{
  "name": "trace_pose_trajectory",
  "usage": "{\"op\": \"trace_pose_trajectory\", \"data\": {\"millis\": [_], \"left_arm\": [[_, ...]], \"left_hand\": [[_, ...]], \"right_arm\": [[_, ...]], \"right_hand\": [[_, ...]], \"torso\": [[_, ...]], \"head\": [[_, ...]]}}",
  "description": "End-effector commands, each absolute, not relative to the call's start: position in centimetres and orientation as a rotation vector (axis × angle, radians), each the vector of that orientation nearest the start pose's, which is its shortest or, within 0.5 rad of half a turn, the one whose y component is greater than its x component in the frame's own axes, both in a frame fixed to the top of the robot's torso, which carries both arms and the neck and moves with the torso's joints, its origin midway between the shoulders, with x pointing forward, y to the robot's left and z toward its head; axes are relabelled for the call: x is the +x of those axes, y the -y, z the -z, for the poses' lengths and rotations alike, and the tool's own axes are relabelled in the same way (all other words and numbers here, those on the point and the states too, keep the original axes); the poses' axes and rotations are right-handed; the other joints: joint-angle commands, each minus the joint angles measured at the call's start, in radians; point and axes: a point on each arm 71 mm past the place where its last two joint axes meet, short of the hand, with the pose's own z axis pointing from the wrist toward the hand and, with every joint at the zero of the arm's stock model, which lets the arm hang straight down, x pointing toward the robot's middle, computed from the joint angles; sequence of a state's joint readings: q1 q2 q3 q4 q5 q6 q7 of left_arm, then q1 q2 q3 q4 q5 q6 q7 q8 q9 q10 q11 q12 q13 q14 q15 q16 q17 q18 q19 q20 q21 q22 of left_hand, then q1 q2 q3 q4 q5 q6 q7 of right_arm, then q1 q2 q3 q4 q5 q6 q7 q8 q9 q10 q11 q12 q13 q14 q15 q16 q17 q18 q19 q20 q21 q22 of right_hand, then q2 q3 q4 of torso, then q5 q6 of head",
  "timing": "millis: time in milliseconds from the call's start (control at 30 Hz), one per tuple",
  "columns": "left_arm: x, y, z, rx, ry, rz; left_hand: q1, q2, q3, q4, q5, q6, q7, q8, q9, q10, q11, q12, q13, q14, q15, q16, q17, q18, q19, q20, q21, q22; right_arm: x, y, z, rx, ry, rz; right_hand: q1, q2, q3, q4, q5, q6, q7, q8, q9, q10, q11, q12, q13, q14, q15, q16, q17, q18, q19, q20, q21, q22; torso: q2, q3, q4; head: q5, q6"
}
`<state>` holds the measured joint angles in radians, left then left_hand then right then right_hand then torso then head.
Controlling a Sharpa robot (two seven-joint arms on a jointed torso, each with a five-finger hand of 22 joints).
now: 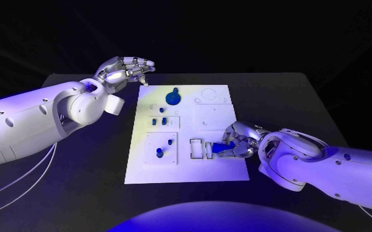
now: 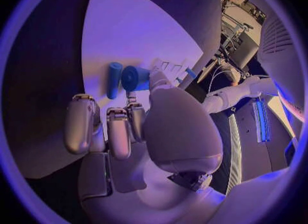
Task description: Assemble the parts on the task board
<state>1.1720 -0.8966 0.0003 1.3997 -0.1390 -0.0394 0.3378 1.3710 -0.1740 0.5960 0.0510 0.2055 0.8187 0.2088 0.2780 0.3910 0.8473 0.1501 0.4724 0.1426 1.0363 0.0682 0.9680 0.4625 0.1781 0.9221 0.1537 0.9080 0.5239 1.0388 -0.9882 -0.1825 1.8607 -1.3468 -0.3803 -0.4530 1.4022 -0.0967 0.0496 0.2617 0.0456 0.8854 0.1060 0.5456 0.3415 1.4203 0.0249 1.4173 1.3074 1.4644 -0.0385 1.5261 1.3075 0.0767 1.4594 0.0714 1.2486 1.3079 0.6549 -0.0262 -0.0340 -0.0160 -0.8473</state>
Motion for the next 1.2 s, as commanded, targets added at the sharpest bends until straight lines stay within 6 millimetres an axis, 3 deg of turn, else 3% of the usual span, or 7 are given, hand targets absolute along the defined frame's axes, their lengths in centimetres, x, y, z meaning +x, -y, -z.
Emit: {"op": "trace_pose_trajectory", "data": {"millis": [33, 100, 200, 333, 800, 900, 1200], "left_arm": [[50.2, -25.8, 18.5, -0.982, -1.559, 1.598], [50.2, -25.8, 18.5, -0.982, -1.559, 1.597], [50.2, -25.8, 18.5, -0.981, -1.56, 1.596], [50.2, -25.8, 18.5, -0.981, -1.562, 1.595], [50.2, -25.8, 18.6, -0.981, -1.563, 1.594], [50.2, -25.7, 18.6, -0.981, -1.563, 1.595], [50.3, -25.7, 18.6, -0.981, -1.564, 1.594]], "left_hand": [[-0.005, 0.0, -0.005, 0.0, 0.004, -0.004, 0.007, 0.001, 0.0, -0.009, 0.001, 0.006, -0.001, -0.004, 0.0, -0.004, -0.002, 0.007, 0.002, 0.002, -0.007, -0.001], [-0.005, 0.0, -0.005, 0.0, 0.004, -0.004, 0.007, 0.001, 0.0, -0.009, 0.001, 0.006, -0.001, -0.004, 0.0, -0.004, -0.002, 0.007, 0.002, 0.002, -0.007, -0.001], [-0.005, 0.0, -0.005, 0.0, 0.004, -0.004, 0.007, 0.001, 0.0, -0.009, 0.001, 0.006, -0.001, -0.004, 0.0, -0.004, -0.002, 0.007, 0.002, 0.002, -0.007, -0.001], [-0.004, 0.0, -0.005, 0.0, 0.004, -0.004, 0.007, 0.002, 0.0, -0.009, 0.001, 0.006, -0.001, -0.004, -0.001, -0.004, -0.002, 0.007, 0.002, 0.002, -0.007, -0.001], [-0.004, 0.0, -0.005, 0.0, 0.004, -0.004, 0.007, 0.002, 0.0, -0.01, 0.001, 0.006, -0.001, -0.005, -0.001, -0.004, -0.002, 0.007, 0.002, 0.002, -0.007, -0.001], [-0.004, 0.0, -0.005, 0.0, 0.004, -0.004, 0.007, 0.002, 0.0, -0.01, 0.001, 0.006, -0.001, -0.005, -0.001, -0.004, -0.002, 0.007, 0.002, 0.002, -0.007, -0.001], [-0.005, 0.001, -0.004, 0.0, 0.004, -0.004, 0.007, 0.002, 0.0, -0.01, 0.001, 0.007, -0.001, -0.005, 0.0, -0.004, -0.002, 0.007, 0.002, 0.002, -0.008, -0.002]], "right_arm": [[35.8, 19.7, 28.2, 0.121, -2.087, -0.528], [35.8, 19.7, 28.3, 0.111, -2.092, -0.522], [35.7, 19.5, 28.4, 0.09, -2.106, -0.512], [35.7, 19.4, 28.4, 0.077, -2.111, -0.509], [36.2, 18.8, 25.9, 0.147, -1.985, -0.603], [36.4, 18.8, 25.4, 0.154, -1.967, -0.61], [36.5, 18.6, 24.8, 0.171, -1.943, -0.634]], "right_hand": [[0.039, 0.024, 0.024, -0.008, 0.005, 0.02, -0.013, 0.007, 0.006, 0.0, -0.008, -0.006, 0.029, 0.083, -0.01, 0.004, 0.153, -0.014, 0.0, -0.011, 0.005, 0.156], [0.045, 0.023, 0.032, -0.01, 0.005, 0.024, -0.015, 0.008, 0.006, 0.0, -0.01, -0.007, 0.03, 0.083, -0.012, 0.004, 0.154, -0.014, 0.0, -0.012, 0.005, 0.157], [0.043, 0.001, 0.036, -0.009, 0.005, 0.024, -0.013, 0.006, 0.004, -0.004, -0.009, -0.013, 0.025, 0.083, -0.012, 0.003, 0.152, -0.013, -0.002, -0.014, -0.001, 0.155], [0.043, -0.004, 0.042, -0.008, 0.005, 0.027, -0.014, 0.007, 0.004, -0.002, -0.01, -0.012, 0.027, 0.083, -0.012, 0.004, 0.153, -0.013, -0.001, -0.014, 0.0, 0.156], [0.018, 0.017, 0.094, 0.02, 0.005, 0.068, -0.035, 0.026, 0.009, 0.024, -0.027, 0.004, 0.058, 0.087, -0.026, 0.01, 0.17, -0.019, 0.012, -0.024, 0.028, 0.168], [0.014, 0.019, 0.098, 0.022, 0.005, 0.071, -0.036, 0.028, 0.009, 0.026, -0.029, 0.005, 0.061, 0.087, -0.027, 0.011, 0.172, -0.019, 0.013, -0.026, 0.031, 0.169], [-0.029, 0.035, 0.117, 0.028, 0.005, 0.081, -0.043, 0.036, 0.013, 0.033, -0.034, 0.007, 0.068, 0.088, -0.032, 0.012, 0.176, -0.021, 0.017, -0.031, 0.038, 0.173]], "torso": [[-0.001, 0.0002, 0.0002], [-0.001, 0.0003, 0.0003], [-0.001, 0.0003, 0.0004], [0.0, 0.0003, -0.0001], [-0.001, -0.0002, -0.0001], [-0.003, -0.0014, -0.0002], [-0.002, 0.0, 0.0006]], "head": [[0.0, 0.0], [0.001, 0.0], [0.001, 0.0], [0.001, 0.0], [-0.002, -0.002], [-0.003, 0.002], [-0.003, 0.008]]}}
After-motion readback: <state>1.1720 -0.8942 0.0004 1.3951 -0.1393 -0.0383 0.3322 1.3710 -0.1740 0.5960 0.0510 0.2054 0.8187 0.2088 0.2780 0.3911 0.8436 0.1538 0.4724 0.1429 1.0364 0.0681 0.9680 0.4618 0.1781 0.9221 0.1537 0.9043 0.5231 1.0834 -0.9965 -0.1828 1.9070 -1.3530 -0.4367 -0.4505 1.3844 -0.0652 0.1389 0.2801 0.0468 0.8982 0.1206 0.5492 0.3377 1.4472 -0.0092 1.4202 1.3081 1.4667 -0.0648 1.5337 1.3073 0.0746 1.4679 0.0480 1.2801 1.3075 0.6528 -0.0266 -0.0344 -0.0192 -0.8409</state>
